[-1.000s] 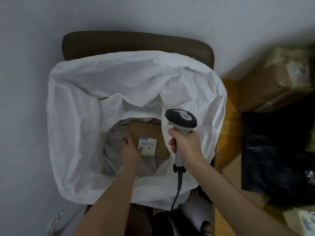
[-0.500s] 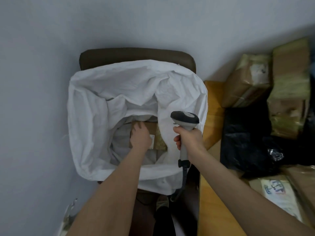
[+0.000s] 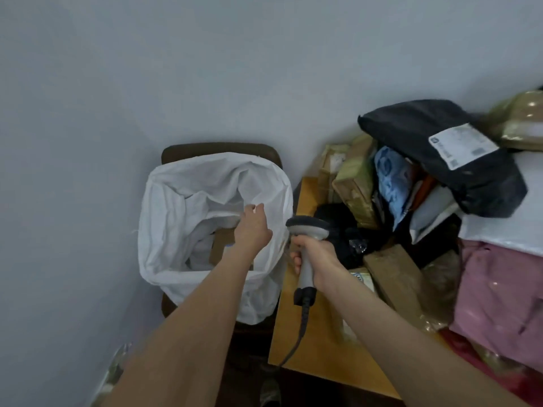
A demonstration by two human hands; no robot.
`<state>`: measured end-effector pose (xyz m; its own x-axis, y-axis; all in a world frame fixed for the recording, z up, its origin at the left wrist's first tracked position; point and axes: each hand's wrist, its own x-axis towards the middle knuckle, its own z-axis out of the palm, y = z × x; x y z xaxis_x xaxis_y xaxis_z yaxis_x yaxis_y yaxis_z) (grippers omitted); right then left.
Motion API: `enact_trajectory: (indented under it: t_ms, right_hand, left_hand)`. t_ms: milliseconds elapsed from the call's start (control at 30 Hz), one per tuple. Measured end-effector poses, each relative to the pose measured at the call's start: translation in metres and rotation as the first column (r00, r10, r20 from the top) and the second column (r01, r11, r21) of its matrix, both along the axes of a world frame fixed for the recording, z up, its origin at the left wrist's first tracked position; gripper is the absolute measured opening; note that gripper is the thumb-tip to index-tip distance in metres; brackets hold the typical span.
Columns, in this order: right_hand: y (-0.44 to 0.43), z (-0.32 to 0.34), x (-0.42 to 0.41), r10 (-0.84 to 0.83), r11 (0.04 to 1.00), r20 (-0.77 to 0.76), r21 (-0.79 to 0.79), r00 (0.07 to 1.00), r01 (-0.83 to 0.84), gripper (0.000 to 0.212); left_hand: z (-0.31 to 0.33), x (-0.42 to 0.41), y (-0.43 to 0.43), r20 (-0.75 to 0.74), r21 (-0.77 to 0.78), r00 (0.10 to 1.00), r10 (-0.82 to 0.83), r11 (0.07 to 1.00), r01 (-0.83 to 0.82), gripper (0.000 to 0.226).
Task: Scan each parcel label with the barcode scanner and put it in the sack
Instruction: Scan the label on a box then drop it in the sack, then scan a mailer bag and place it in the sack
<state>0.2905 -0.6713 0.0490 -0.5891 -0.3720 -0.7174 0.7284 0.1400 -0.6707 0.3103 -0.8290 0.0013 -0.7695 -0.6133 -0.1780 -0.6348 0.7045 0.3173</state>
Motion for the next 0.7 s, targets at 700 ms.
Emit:
enact_trajectory:
  t_ms: [700]
  right_hand:
    - [0.239, 0.127, -0.076, -0.465, 0.869, -0.444, -0.060, 0.766, 0.492, 0.016]
  left_hand:
    - [0.122, -0.118, 0.229, -0.499, 0.533, 0.855, 0.142, 0.828, 0.173, 0.065]
